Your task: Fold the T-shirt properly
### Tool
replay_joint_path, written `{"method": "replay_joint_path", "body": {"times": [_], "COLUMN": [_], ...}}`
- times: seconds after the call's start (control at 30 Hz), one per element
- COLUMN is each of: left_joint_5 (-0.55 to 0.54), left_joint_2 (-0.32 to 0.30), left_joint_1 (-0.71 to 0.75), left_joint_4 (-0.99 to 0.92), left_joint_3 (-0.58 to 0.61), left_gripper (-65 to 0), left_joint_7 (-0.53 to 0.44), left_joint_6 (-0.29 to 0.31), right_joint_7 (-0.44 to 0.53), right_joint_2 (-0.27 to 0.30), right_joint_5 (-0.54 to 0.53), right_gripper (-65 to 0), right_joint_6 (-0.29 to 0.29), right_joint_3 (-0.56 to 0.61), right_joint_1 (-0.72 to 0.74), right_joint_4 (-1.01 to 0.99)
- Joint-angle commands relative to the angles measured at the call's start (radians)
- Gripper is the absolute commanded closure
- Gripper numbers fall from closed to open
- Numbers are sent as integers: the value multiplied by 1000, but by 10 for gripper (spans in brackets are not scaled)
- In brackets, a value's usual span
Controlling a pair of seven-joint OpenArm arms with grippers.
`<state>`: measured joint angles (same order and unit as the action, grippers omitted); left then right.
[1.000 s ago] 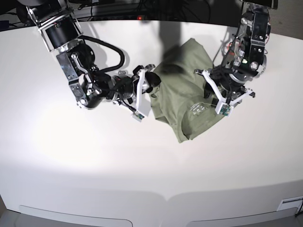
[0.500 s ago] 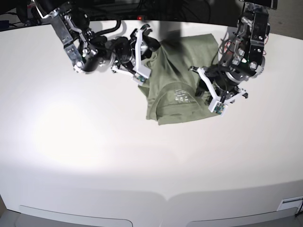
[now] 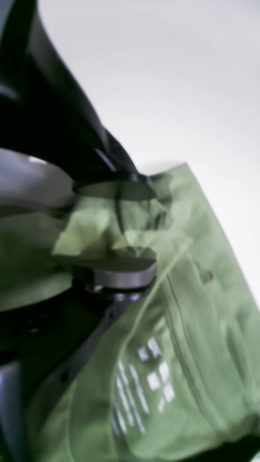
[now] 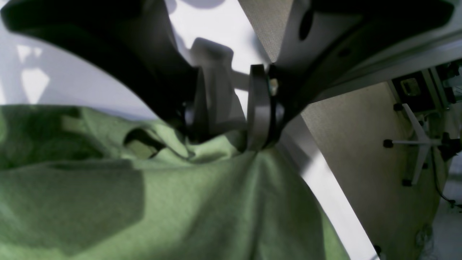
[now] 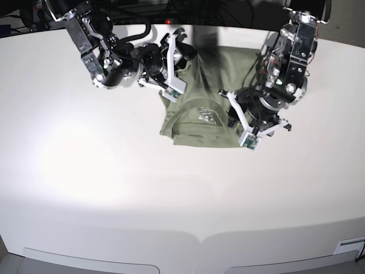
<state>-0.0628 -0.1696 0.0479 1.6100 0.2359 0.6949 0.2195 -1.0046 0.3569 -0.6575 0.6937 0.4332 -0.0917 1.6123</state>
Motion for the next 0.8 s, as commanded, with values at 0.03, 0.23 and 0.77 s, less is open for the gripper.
{"method": "replay_joint_path", "body": {"times": [0.03, 0.23, 0.77], "left_joint_5": [-4, -4, -105], "left_joint_2": [0, 0, 0], "left_joint_1": [-6, -17, -94], "left_joint_4": [16, 16, 78], "left_joint_3": [-1, -1, -1], "left_gripper": [-249, -249, -249], "left_joint_7": [-21, -23, -12], "left_joint_6": [4, 4, -15], "right_joint_7": [-6, -2, 124], "right_joint_2": [3, 3, -6], "right_joint_5": [11, -46, -53], "right_gripper": [-189, -189, -189], "right_joint_6": [4, 4, 4], "right_joint_3": [-29, -137, -303], "right_joint_1": [8, 14, 23], "right_joint_4": [13, 42, 325]}}
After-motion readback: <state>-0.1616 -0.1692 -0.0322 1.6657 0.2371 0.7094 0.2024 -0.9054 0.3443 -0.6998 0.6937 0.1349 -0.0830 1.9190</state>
